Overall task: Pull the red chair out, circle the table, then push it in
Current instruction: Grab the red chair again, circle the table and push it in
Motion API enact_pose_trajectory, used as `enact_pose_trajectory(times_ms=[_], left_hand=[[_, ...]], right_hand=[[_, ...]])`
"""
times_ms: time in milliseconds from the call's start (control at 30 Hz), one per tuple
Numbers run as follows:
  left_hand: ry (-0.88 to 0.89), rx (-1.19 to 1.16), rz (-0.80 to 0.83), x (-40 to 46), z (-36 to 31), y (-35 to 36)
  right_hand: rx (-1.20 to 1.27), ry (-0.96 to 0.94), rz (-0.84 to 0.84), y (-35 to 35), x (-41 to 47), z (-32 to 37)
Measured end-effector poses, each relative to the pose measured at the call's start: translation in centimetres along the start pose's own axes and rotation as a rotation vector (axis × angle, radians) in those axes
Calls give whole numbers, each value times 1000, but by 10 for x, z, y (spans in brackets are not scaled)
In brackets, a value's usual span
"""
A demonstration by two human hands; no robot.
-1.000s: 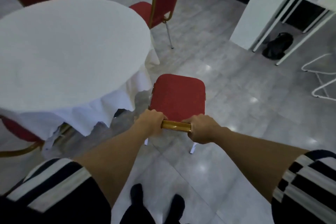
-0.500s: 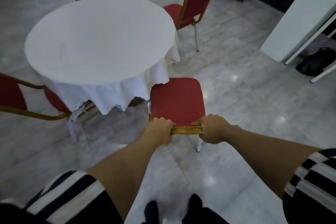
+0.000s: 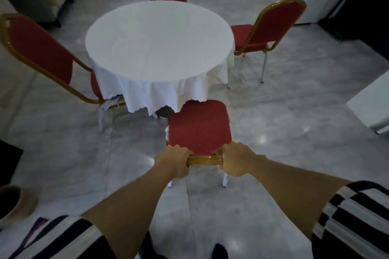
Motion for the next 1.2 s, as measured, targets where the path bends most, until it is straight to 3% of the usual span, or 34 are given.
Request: enact_pose_trajectory(times_ms=[233, 533, 1067, 1200], left_hand=[[-55, -8, -52, -28, -39, 27], [-114, -194, 33, -14, -40, 34], [-163, -252, -3, 108, 28, -41], [-148, -216, 67, 137, 36, -65]], right_hand=[[-49, -117, 0, 10, -18, -20], [-65, -204, -65, 3, -18, -29], [-77, -172, -36, -87, 122, -43], [-110, -156, -6, -111, 152, -49]])
Point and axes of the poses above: each hand's wrist, its own x-axis towards the middle knuckle, its own y-axis out of the palm, z = x × y, the point moved 4 cm from there along x, towards the middle knuckle, and after that the axes turned 1 degree about x, right-handed, at the moved point
